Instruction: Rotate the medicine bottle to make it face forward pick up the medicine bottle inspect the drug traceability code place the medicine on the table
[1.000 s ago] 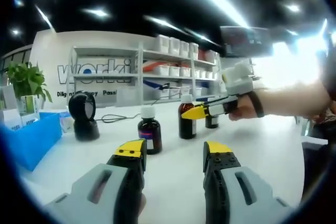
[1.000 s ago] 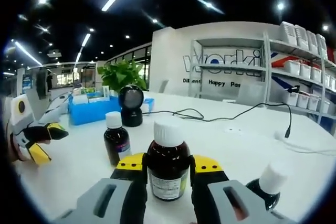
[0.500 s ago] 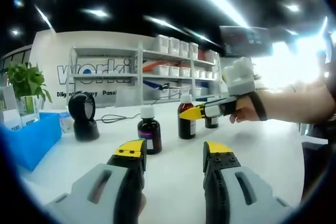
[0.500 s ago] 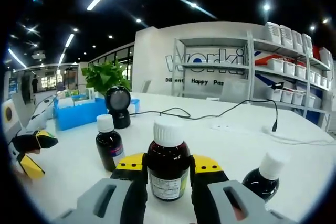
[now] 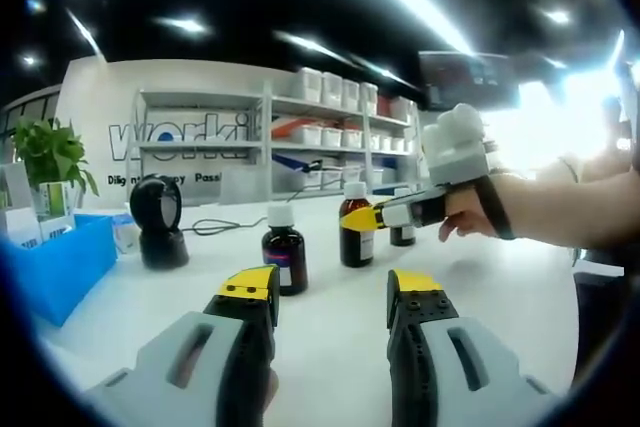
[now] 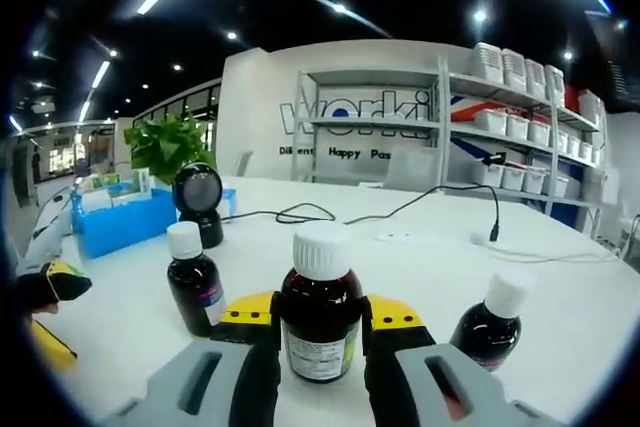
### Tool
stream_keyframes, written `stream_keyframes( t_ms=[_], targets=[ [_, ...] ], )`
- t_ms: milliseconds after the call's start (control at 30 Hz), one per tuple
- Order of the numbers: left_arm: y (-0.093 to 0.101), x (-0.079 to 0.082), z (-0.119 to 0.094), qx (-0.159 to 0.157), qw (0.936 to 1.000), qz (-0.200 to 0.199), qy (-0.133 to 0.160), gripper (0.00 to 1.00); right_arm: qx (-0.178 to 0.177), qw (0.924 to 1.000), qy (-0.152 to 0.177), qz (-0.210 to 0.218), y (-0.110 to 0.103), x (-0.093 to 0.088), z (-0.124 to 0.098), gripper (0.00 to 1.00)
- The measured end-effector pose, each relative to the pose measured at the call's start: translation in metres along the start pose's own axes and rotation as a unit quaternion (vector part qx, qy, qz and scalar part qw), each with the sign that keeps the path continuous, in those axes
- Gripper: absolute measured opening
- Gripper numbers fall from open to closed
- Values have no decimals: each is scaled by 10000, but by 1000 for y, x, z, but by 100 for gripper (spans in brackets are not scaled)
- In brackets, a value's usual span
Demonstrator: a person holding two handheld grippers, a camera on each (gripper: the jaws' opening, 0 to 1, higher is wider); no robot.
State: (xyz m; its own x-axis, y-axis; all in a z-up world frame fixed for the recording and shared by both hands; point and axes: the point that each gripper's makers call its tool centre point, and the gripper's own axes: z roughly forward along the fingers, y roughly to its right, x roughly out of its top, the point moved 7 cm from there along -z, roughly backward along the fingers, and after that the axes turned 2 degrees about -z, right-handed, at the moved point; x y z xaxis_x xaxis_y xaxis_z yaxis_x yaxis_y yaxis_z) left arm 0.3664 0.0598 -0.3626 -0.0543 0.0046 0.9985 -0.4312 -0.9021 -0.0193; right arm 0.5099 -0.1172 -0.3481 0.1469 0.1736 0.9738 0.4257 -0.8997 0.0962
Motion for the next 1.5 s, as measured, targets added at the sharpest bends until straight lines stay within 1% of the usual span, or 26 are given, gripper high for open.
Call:
stream_keyframes(
  t_ms=[233, 300, 400, 433, 467, 500, 533, 567, 633, 667, 700, 767, 800, 833, 900, 933, 967, 1033, 1100, 1167, 1300, 1400, 1467, 1500],
  targets=[
    [1, 0, 0, -19, 10000, 14, -5, 34, -139, 9999, -65, 3, -1, 0, 0, 27],
    [1, 0, 0, -24, 10000, 24, -13, 34, -137, 9999, -49, -8, 0, 0, 0, 27],
    [1, 0, 0, -18, 10000, -1, 7, 34, -25, 10000, 29, -6, 2, -2, -1, 28],
    [1, 0, 0, -14, 10000, -2, 2, 34, 45, 9999, 15, 90, 2, -3, 0, 28],
    [1, 0, 0, -16, 10000, 0, -2, 34, 156, 9993, -45, 323, 1, -4, 0, 28],
    [1, 0, 0, -21, 10000, 7, -7, 34, 267, 9991, 1, 324, 2, -4, 0, 30],
    [1, 0, 0, -23, 10000, 13, -13, 34, 328, 9991, 37, 277, 4, -5, -1, 35],
    [1, 0, 0, -22, 10000, 17, -18, 34, 449, 9987, 140, 220, 3, -3, -1, 37],
    [1, 0, 0, -20, 10000, 13, -22, 34, 529, 9981, 254, 178, 5, -4, -6, 41],
    [1, 0, 0, -14, 10000, 15, -24, 34, 626, 9973, 379, 103, 7, -1, -7, 41],
    [1, 0, 0, -11, 10000, 14, -22, 34, 629, 9972, 359, 169, 10, -1, -7, 41],
    [1, 0, 0, -5, 10000, 16, -24, 34, 872, 9956, 344, -19, 14, -1, -6, 41],
    [1, 0, 0, -3, 10000, 18, -28, 34, 949, 9948, 368, -7, 14, 0, -8, 41],
    [1, -1, 0, -1, 10000, 20, -30, 34, 1160, 9927, 335, -72, 13, -1, -11, 41],
    [1, -1, 0, -2, 10000, 22, -31, 34, 1508, 9873, 473, -158, 18, 5, -13, 41],
    [1, -1, 0, -3, 10000, 21, -30, 34, 1619, 9857, 438, -130, 21, 6, -11, 42],
    [0, -1, 0, 0, 10000, 22, -28, 34, 1685, 9847, 399, -196, 25, 7, -9, 42],
    [0, 0, 0, 2, 10000, 17, -20, 34, 1853, 9815, 355, -313, 23, 8, -13, 42],
    [0, 0, 0, 5, 10000, 11, -17, 34, 2082, 9768, 294, -398, 27, 9, -10, 41],
    [0, 0, 0, 4, 10000, 6, -15, 34, 2194, 9742, 249, -475, 30, 9, -7, 40],
    [1, 0, 0, 1, 10000, 8, -19, 34, 2237, 9719, 166, -707, 32, 8, -4, 39],
    [1, 0, 0, 1, 10000, 13, -23, 34, 2307, 9703, 112, -716, 30, 7, -1, 39],
    [1, 0, 0, 2, 10000, 15, -26, 34, 2350, 9701, 100, -604, 27, 5, 2, 39],
    [1, 0, 0, 4, 10000, 16, -28, 34, 2366, 9696, 81, -615, 26, 4, 3, 39]
  ],
)
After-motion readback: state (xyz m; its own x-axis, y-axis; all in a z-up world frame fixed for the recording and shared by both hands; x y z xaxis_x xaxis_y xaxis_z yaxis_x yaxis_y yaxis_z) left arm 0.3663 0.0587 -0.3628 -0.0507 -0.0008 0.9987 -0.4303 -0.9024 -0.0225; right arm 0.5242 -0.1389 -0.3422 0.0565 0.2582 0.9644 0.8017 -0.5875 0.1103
